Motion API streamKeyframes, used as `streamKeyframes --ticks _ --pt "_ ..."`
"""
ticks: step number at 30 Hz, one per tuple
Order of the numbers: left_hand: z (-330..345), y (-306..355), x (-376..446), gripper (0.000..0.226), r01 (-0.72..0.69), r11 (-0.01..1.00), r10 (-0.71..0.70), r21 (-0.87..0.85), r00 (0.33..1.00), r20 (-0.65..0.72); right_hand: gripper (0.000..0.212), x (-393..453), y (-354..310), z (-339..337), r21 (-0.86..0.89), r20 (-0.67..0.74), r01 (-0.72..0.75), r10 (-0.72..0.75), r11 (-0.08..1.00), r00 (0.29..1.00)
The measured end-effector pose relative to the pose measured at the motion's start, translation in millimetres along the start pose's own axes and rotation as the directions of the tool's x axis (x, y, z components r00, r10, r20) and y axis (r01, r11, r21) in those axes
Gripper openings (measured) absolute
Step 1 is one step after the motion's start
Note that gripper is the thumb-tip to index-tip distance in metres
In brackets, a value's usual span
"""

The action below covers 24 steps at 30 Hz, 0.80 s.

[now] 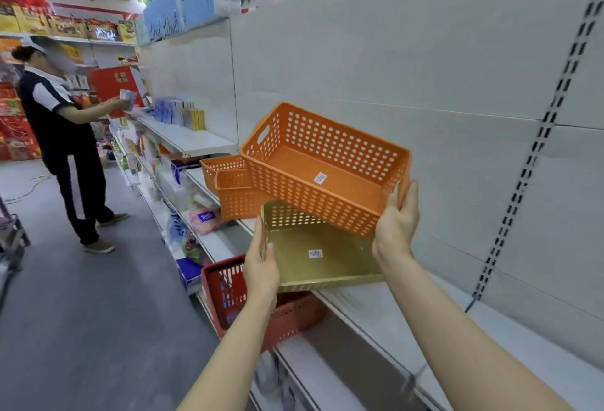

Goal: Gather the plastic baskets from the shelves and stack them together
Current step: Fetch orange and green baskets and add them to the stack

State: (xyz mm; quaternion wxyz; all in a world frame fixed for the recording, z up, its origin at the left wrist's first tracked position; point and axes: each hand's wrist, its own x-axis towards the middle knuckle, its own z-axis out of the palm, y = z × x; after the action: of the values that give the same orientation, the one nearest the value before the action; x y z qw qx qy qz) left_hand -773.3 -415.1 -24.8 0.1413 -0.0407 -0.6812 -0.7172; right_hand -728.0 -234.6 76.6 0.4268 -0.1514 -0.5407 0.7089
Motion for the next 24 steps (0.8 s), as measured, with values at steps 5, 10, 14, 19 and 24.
streamKeyframes --ticks 5,10,14,19,24 --pt "-9.3 18.8 -78.0 0.061 -0.023 0.999 0.023 0.03 1.0 0.009 0.053 -46.3 -32.8 -70.4 -0.021 -0.001 0.013 -0.013 1.0 1.0" --pt "-14.8 33.8 -129.0 0.065 -0.035 0.999 0.035 0.022 0.999 0.029 0.049 -85.9 -63.9 -132.5 -0.055 -0.009 0.043 -0.043 0.998 0.999" --pt "-17.7 38.0 -165.7 0.069 -0.029 1.0 0.03 -0.011 0.996 0.079 0.046 -122.6 -92.1 -180.3 -0.097 -0.031 0.069 -0.072 0.993 0.997" --pt "-27.0 48.8 -230.1 0.061 -0.005 0.999 0.014 -0.054 0.986 0.166 0.048 -184.5 -132.1 -235.1 -0.082 -0.104 0.102 -0.11 0.991 0.988" --pt "-33.8 72.2 -300.7 0.059 -0.018 1.0 0.02 -0.012 0.97 0.243 0.048 -238.7 -165.6 -297.0 -0.1 -0.171 0.106 -0.122 0.989 0.978"
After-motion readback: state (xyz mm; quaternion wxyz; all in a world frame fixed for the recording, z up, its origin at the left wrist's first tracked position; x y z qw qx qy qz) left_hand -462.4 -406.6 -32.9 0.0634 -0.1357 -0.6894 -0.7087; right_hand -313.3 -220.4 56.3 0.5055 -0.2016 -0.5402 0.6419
